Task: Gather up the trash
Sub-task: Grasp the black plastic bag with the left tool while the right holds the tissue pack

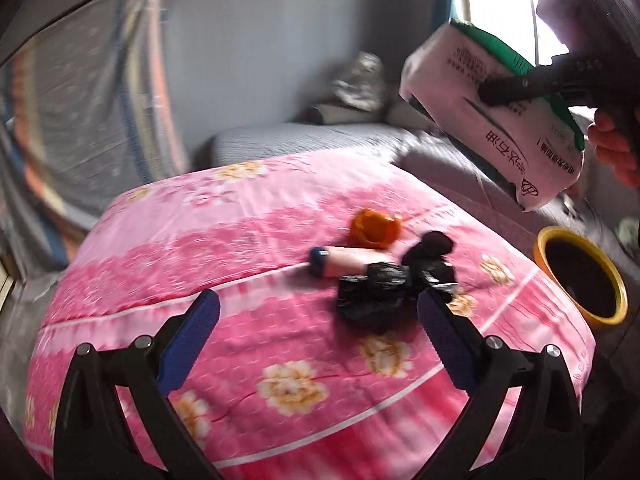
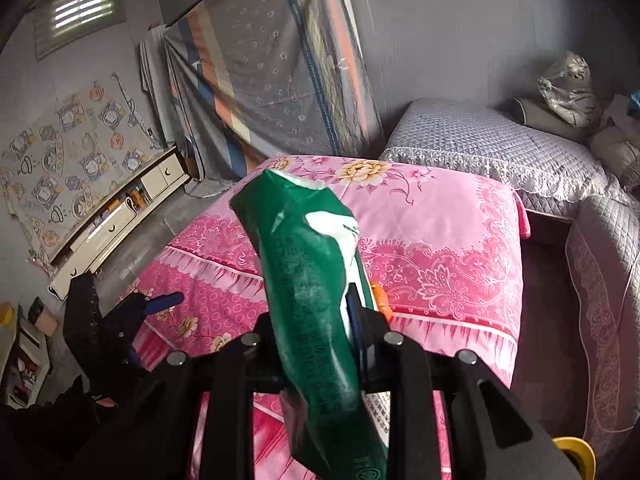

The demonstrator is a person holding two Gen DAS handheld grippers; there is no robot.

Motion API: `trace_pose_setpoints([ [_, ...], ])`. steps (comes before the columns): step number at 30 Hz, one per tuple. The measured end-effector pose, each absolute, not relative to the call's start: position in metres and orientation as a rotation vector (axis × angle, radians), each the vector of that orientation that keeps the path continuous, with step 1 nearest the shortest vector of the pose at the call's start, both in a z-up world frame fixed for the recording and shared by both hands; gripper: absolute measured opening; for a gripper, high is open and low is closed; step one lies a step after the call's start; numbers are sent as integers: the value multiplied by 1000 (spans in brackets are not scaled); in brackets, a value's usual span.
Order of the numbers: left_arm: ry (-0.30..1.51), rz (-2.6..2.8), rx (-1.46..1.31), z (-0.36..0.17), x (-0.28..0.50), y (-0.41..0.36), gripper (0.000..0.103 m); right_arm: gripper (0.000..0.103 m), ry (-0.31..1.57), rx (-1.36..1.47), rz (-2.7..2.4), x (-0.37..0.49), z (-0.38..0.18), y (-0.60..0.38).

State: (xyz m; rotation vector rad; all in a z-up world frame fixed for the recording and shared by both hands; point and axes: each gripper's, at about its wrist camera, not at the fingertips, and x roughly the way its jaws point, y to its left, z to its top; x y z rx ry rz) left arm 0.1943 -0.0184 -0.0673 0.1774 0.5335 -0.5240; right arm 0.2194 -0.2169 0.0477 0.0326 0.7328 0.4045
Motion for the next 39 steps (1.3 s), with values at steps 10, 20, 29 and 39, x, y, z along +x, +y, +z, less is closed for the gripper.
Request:
trace_pose_setpoints([
  [10, 689, -736, 314, -89, 231, -97, 95, 22, 720, 192, 389, 172, 22, -277],
  [20, 834, -766, 346, -118, 263, -123, 77, 23, 723, 296, 393, 159, 6, -303],
  [29, 824, -753, 294, -110, 266, -108, 30, 23, 711, 324, 384, 150, 5, -307],
  [39, 672, -771, 205, -69, 214, -66, 23, 23, 726, 377, 460, 136, 2, -296],
])
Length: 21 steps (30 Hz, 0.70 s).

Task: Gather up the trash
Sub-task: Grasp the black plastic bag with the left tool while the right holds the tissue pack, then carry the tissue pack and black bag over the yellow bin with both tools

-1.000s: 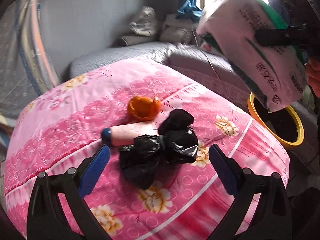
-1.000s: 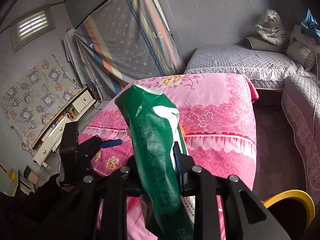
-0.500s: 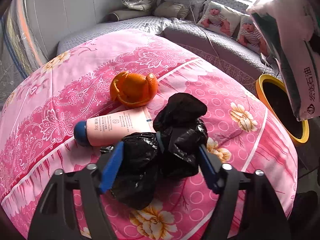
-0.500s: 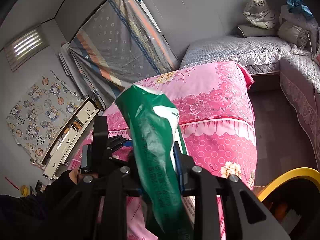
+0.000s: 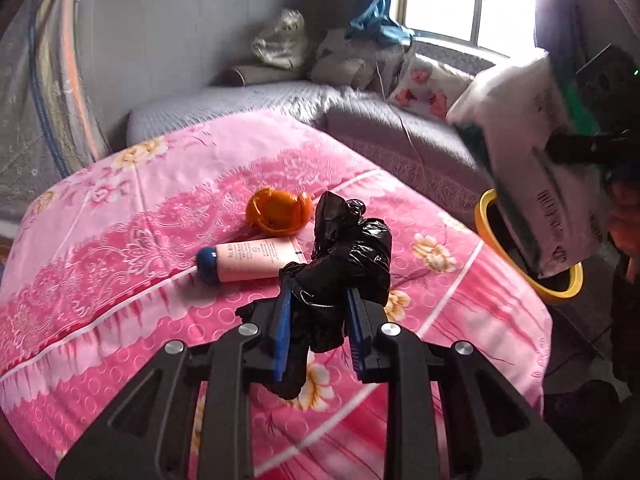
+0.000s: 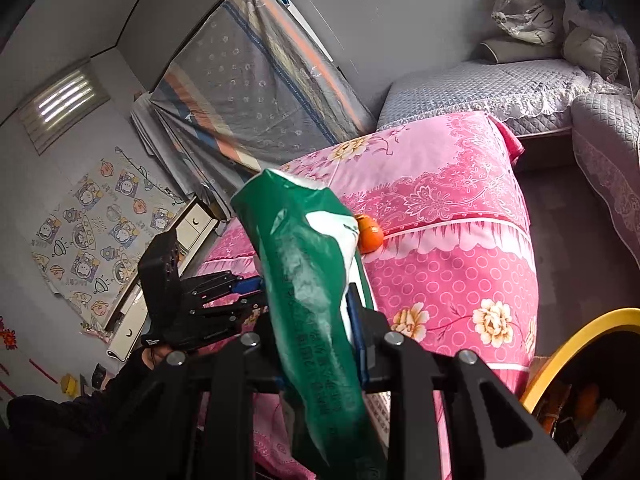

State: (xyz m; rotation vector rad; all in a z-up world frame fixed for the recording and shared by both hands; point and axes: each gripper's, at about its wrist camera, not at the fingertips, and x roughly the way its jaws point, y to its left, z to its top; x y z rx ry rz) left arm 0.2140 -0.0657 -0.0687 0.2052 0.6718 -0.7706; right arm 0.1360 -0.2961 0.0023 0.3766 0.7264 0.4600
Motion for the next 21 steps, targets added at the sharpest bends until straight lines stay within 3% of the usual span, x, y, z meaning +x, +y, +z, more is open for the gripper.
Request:
trace_pose_setpoints([
  [8, 489, -672, 61, -16, 139, -37, 23, 23, 748, 469, 494, 125, -9, -292],
  [21, 350, -741, 2, 44, 76, -63, 23, 23, 699, 544, 434, 95, 0, -321],
])
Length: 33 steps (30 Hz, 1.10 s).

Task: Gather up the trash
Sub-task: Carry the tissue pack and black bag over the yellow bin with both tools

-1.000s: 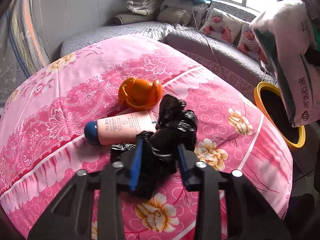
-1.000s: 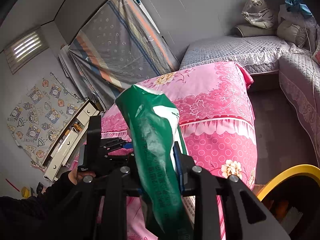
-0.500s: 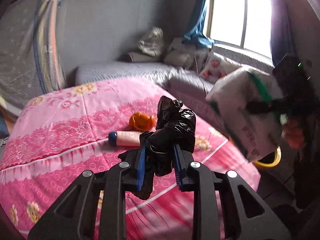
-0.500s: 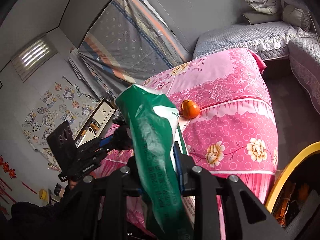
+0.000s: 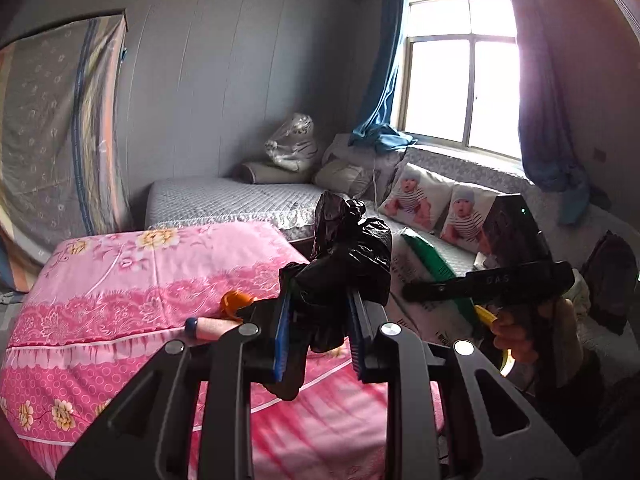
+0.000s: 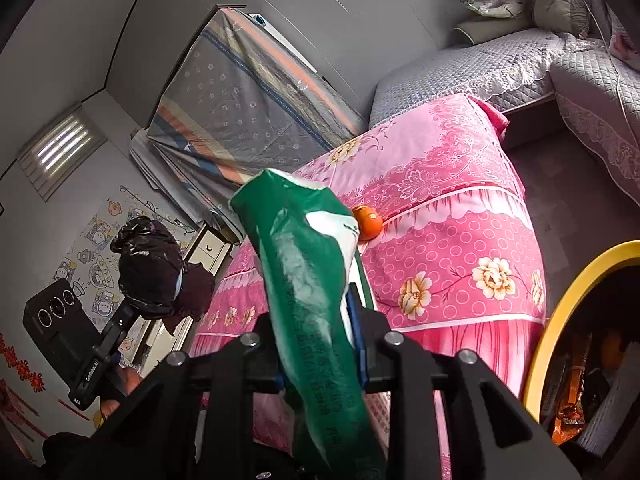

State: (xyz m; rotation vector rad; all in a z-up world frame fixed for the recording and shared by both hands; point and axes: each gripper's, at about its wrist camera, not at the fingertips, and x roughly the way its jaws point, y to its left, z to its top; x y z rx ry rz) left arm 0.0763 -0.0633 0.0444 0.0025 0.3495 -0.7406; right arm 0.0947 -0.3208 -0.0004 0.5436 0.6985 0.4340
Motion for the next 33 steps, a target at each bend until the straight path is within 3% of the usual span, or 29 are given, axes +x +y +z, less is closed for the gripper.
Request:
trace_pose_setpoints([
  [16, 325, -880, 64, 59, 62, -128, 23, 23, 601, 595, 226, 49, -1, -398],
  [33, 381, -1036, 144, 38, 82, -223, 23, 23, 630, 560, -221, 35, -58, -472],
])
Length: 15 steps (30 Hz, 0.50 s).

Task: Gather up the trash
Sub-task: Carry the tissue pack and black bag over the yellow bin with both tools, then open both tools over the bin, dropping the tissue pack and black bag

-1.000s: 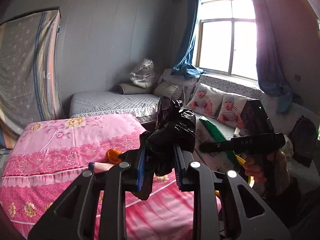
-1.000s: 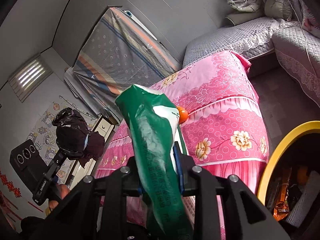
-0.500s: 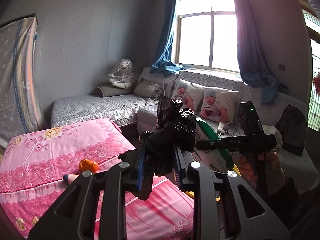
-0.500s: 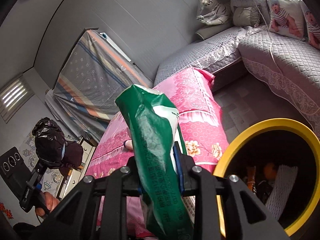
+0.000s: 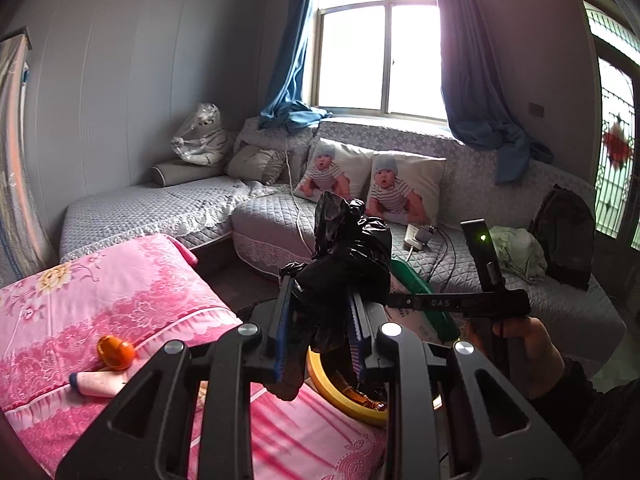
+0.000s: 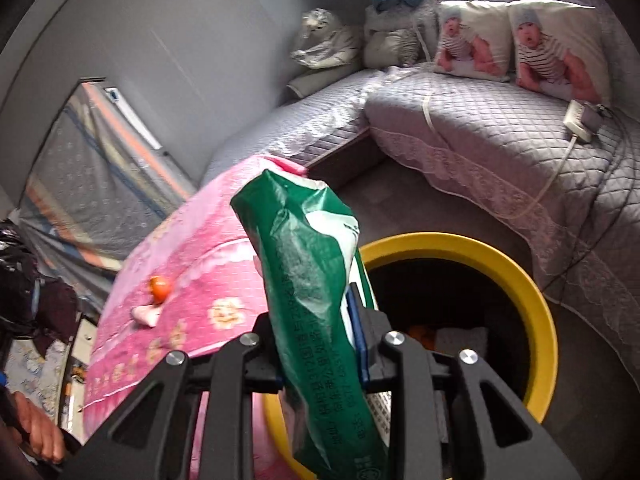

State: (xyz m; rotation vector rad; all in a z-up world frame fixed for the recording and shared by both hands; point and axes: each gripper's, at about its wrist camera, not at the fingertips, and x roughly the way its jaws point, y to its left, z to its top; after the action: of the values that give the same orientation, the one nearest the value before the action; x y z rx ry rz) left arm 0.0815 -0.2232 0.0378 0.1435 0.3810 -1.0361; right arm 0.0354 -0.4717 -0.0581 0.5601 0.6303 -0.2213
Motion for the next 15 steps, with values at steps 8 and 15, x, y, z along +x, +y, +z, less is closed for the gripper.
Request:
trace_pose_setpoints([
  [8, 465, -1107, 184, 7, 96, -282, 24, 42, 665, 599, -298, 35, -95, -498],
  [15, 525, -1196, 249, -26, 97, -335, 24, 61, 540, 684, -452, -20, -92, -539],
])
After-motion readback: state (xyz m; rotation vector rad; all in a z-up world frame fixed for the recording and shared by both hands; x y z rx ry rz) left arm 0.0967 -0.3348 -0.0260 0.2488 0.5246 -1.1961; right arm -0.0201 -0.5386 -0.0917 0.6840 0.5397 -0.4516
